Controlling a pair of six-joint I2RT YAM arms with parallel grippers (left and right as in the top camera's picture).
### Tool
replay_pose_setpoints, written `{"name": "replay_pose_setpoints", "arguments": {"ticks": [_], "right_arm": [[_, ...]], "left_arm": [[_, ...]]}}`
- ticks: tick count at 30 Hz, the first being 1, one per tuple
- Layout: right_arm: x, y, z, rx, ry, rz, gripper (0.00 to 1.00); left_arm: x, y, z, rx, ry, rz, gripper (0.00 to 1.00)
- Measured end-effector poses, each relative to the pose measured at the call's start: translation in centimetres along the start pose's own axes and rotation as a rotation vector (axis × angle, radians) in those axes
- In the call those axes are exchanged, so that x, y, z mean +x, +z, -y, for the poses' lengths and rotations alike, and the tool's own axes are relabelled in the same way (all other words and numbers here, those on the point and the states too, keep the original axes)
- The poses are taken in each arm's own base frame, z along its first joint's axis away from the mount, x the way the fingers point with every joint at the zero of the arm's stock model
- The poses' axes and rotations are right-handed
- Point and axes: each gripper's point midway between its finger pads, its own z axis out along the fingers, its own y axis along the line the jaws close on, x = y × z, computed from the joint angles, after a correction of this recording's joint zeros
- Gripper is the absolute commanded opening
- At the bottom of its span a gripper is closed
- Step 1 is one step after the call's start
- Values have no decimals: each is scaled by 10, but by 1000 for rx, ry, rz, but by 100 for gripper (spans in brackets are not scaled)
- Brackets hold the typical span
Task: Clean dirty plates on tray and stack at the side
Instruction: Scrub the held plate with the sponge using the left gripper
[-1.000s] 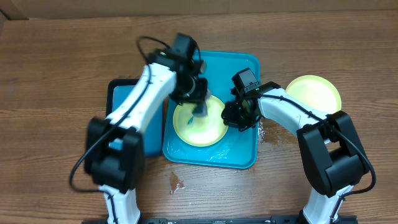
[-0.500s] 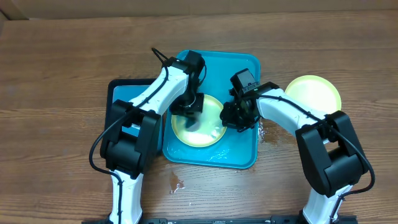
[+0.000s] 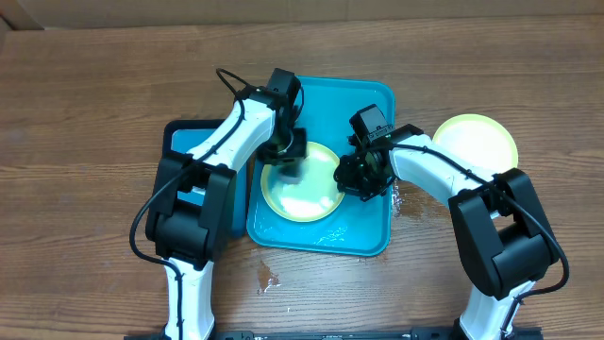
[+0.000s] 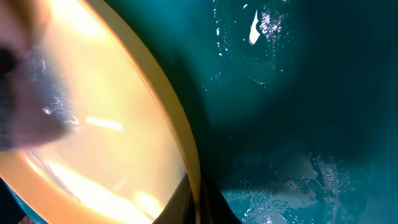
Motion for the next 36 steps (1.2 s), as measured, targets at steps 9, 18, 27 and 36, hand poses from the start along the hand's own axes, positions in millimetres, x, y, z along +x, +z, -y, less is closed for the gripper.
{"name": "replay_pose_setpoints", "arguments": {"ticks": [9, 18, 27, 36], "right_arm": [[2, 0, 2, 3, 7, -9, 4], [3, 0, 1, 1, 7, -14, 4], [3, 0, 0, -1, 4, -15, 4], [3, 0, 0, -2, 4, -15, 4]], "left_arm": [[50, 18, 71, 237, 91, -154, 4], [79, 9, 28, 96, -12, -294, 4], [72, -17, -53, -222, -103, -285, 5], [35, -48, -73, -364, -102, -181, 4]]}}
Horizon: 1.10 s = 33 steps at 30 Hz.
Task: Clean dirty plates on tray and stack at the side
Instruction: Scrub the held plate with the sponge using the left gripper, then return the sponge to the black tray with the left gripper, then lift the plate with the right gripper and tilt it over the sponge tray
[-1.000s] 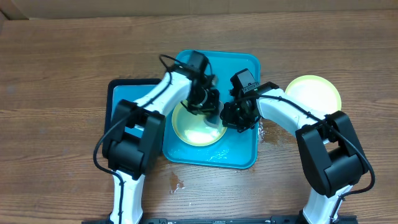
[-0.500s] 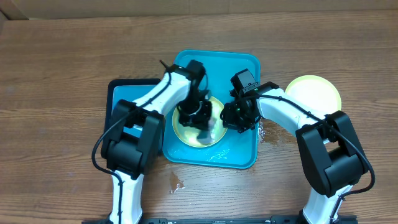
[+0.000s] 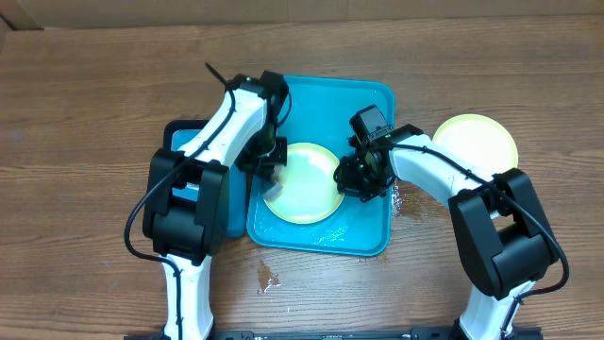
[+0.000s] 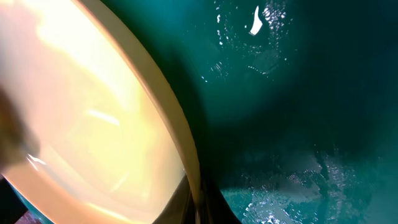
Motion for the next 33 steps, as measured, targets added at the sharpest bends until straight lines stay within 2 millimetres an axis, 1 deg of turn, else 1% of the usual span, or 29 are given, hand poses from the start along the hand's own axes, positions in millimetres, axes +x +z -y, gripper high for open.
{"name": "replay_pose_setpoints", "arguments": {"ticks": [3, 5, 8, 10, 12, 14, 16, 17, 19, 20, 21, 23, 24, 25, 26, 28, 30, 33], "right_arm": [[0, 0, 0, 0, 0, 0, 4], [0, 0, 0, 0, 0, 0, 4], [0, 0, 0, 1, 1, 0, 4], [0, 0, 0, 1, 0, 0, 4], [0, 0, 0, 1, 0, 0, 4], [0, 0, 0, 1, 0, 0, 4], [0, 0, 0, 0, -1, 2, 4], [0, 0, 0, 0, -1, 2, 4], [-1, 0, 0, -1, -1, 3, 4], [-1, 0, 0, -1, -1, 3, 4], [-1, 0, 0, -1, -1, 3, 4], [-1, 0, 0, -2, -2, 3, 4], [-1, 0, 0, -1, -2, 4, 4], [-1, 0, 0, -1, -2, 3, 4], [-1, 0, -1, -2, -2, 3, 4], [-1, 0, 0, -1, -2, 3, 4], [1, -1, 1, 6, 3, -7, 4], [10, -8, 8, 62, 27, -52, 4]], "left_arm": [[-12, -19, 2, 7, -2, 47, 4], [-15, -29, 2, 13, -4, 64, 4], [-14, -45, -1, 18, -9, 79, 4], [-12, -60, -7, 17, -18, 106, 4], [-9, -78, -20, 9, -40, 144, 4], [-8, -98, -39, -1, -79, 187, 4], [-10, -110, -61, -10, -126, 222, 4], [-11, -112, -71, -17, -150, 231, 4], [-16, -107, -88, -25, -191, 244, 4], [-18, -97, -98, -32, -216, 238, 4], [-19, -86, -104, -35, -232, 230, 4], [-15, -60, -112, -42, -250, 190, 6], [-12, -46, -113, -42, -254, 164, 15], [-8, -34, -113, -41, -253, 140, 30], [-5, -26, -112, -38, -252, 121, 43], [0, -18, -110, -25, -254, 94, 52], [1, -19, -109, -12, -255, 89, 65], [4, -27, -110, 10, -262, 69, 73]]}}
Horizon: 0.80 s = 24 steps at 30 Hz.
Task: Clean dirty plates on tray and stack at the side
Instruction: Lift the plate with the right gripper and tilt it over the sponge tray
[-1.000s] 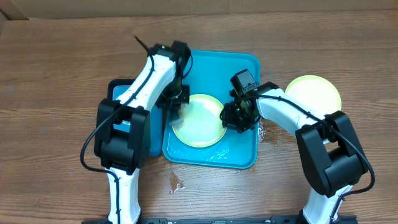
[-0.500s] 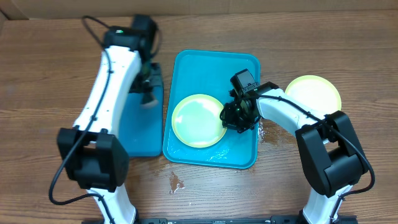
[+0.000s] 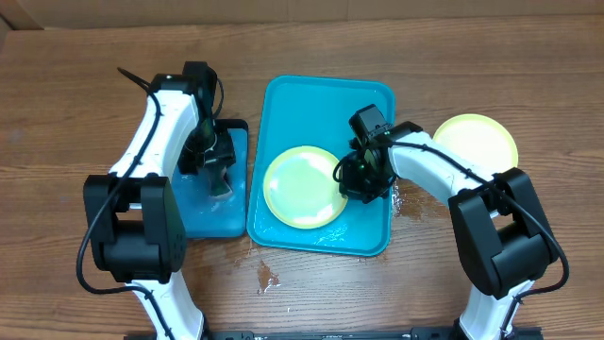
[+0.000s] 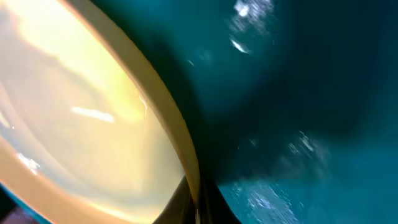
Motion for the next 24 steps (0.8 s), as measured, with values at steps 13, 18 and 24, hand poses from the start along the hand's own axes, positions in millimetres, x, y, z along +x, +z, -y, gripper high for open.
{"name": "replay_pose_setpoints", "arguments": {"ticks": [13, 18, 24], "right_arm": [[-64, -100, -106, 142, -386, 439, 4], [-53, -105, -173, 135, -592, 621, 4], [-35, -117, -226, 188, -708, 843, 4]], "left_arm": [[-31, -188, -37, 351, -122, 405, 90], [-6, -267, -53, 496, -133, 601, 92], [27, -311, -58, 545, -108, 731, 94]]}}
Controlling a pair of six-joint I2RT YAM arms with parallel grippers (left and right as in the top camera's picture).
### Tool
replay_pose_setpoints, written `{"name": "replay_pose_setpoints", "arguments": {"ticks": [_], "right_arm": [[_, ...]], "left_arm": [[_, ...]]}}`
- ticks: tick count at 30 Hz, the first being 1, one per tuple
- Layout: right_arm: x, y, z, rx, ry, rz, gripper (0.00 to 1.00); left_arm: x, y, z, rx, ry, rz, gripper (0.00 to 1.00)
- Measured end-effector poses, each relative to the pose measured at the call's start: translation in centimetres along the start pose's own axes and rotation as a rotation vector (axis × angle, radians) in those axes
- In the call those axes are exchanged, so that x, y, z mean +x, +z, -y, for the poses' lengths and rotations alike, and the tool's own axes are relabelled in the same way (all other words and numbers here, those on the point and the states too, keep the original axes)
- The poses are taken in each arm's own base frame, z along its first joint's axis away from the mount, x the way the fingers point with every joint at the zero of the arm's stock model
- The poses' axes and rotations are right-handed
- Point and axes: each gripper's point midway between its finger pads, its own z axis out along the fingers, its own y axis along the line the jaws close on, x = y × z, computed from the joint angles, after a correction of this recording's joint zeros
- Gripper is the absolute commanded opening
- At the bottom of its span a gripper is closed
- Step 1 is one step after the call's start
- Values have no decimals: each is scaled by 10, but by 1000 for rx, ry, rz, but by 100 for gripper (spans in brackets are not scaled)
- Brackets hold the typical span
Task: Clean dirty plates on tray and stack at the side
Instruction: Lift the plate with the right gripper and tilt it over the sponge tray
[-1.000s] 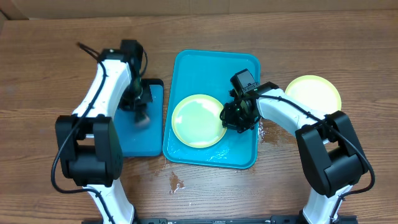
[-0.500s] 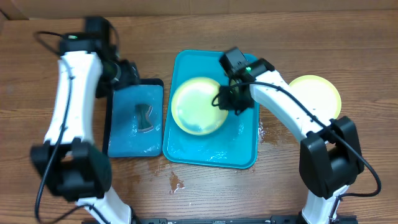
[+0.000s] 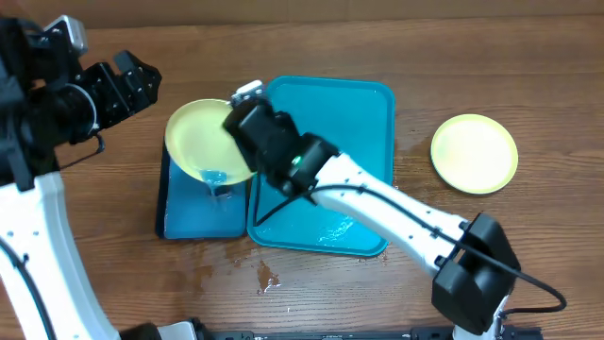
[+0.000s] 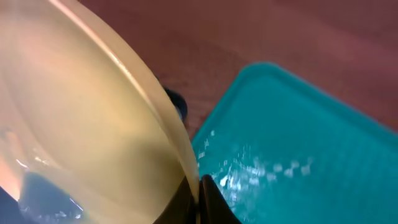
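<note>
My right gripper (image 3: pixel 238 132) is shut on the rim of a yellow-green plate (image 3: pixel 201 142) and holds it lifted and tilted over the small blue tray (image 3: pixel 184 215) on the left. In the right wrist view the plate (image 4: pixel 81 124) fills the left side, its edge pinched between the jaws of the right gripper (image 4: pixel 198 190). A little liquid pools at its low side. A second yellow-green plate (image 3: pixel 474 153) lies flat on the table at the right. My left gripper (image 3: pixel 127 83) is raised at the upper left, away from both trays; its jaw state is unclear.
The big teal tray (image 3: pixel 349 123) in the middle holds no plate and is wet near its front edge. A small greyish item (image 3: pixel 219 184) sits in the blue tray under the plate's low edge. Drops of water (image 3: pixel 269 279) lie on the wooden table.
The right gripper has carried the plate from the teal tray to above the small blue tray, tilted. The left arm has left the blue tray and is now raised at the upper left.
The left gripper had a scrubber on the plate in the teal tray while the right gripper held the plate's rim. It was then at the plate's left edge, then over the blue tray. Now the right gripper holds the plate tilted over the blue tray.
</note>
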Motion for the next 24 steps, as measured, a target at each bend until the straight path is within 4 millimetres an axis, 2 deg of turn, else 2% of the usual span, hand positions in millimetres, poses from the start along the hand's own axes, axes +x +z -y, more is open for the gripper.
{"name": "replay_pose_setpoints", "arguments": {"ticks": [3, 8, 18, 24], "right_arm": [[-10, -9, -8, 63, -57, 70, 4], [-16, -24, -14, 180, -154, 134, 4], [-20, -67, -35, 380, -264, 252, 4], [-21, -86, -38, 471, -278, 299, 4]], "left_arm": [[1, -17, 5, 6, 17, 41, 100], [2, -34, 7, -12, 38, 89, 100], [-2, -36, -1, -61, 46, 113, 100], [-3, -36, -2, -67, 46, 115, 100]]}}
